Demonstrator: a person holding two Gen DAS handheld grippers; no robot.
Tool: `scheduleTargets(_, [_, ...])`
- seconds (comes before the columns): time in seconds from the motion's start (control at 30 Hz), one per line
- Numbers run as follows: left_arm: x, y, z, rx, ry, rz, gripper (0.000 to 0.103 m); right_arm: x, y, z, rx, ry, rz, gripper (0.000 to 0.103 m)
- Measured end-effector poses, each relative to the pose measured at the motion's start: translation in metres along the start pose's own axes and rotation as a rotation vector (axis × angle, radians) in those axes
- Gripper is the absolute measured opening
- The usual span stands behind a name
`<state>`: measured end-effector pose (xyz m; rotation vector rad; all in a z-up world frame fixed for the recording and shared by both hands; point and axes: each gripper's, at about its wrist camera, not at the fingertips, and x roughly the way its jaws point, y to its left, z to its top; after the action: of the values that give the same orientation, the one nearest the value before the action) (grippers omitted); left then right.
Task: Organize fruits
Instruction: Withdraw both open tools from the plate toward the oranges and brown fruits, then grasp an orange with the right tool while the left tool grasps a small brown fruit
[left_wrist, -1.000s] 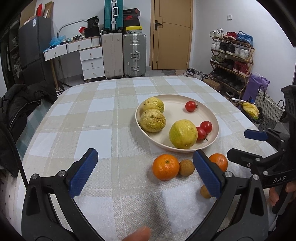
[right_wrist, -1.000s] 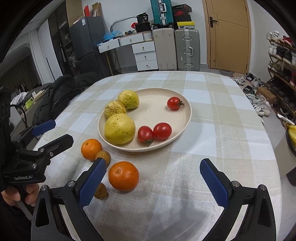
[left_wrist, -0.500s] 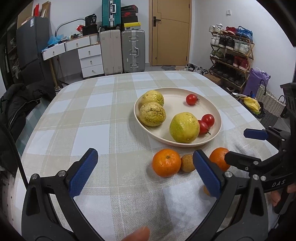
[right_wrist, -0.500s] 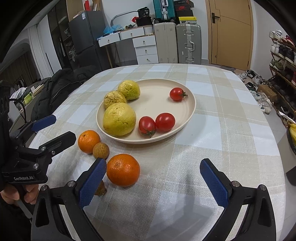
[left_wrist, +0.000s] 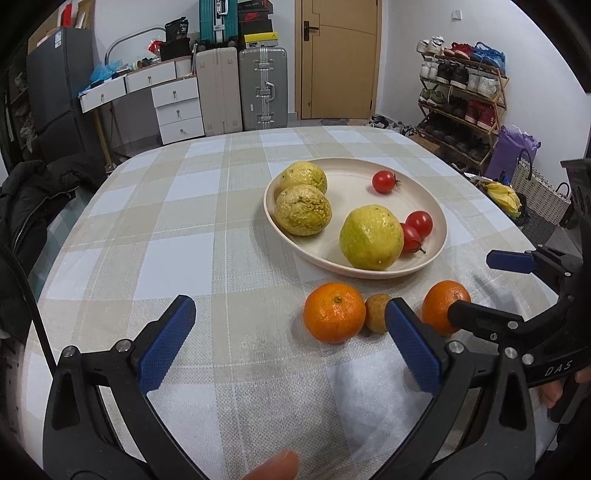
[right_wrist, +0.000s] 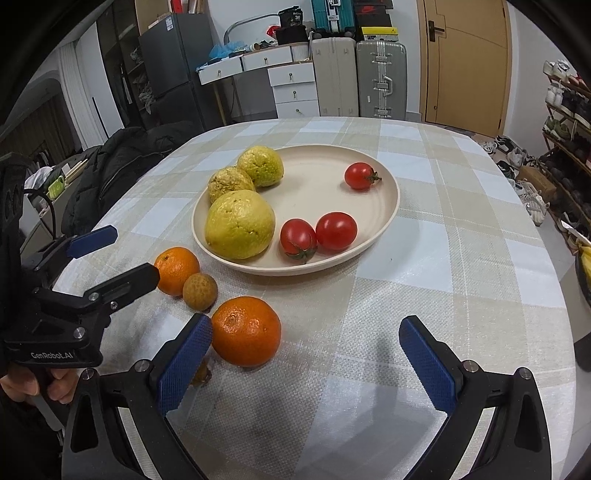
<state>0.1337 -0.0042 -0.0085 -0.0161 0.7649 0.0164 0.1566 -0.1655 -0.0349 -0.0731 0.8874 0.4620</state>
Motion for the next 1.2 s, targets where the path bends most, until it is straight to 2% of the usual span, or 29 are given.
scheduleTargets(0.33, [0.008,0.002,-0.002,-0.008,0.034,0.006,0.102,0.000,0.003,0.000,-0.007,-0.001,0.010,0.103])
scheduleTargets(0.63, [0.014,0.002,-0.003,0.000,0.050,0.013,0.102,0.012,0.008,-0.004,-0.014,0.037,0.010,0.103])
scheduleTargets(1.2, [0.026,0.007,-0.003,-0.009,0.082,0.011,0.102,0.016,0.007,-0.005,-0.020,0.066,-0.021,0.103])
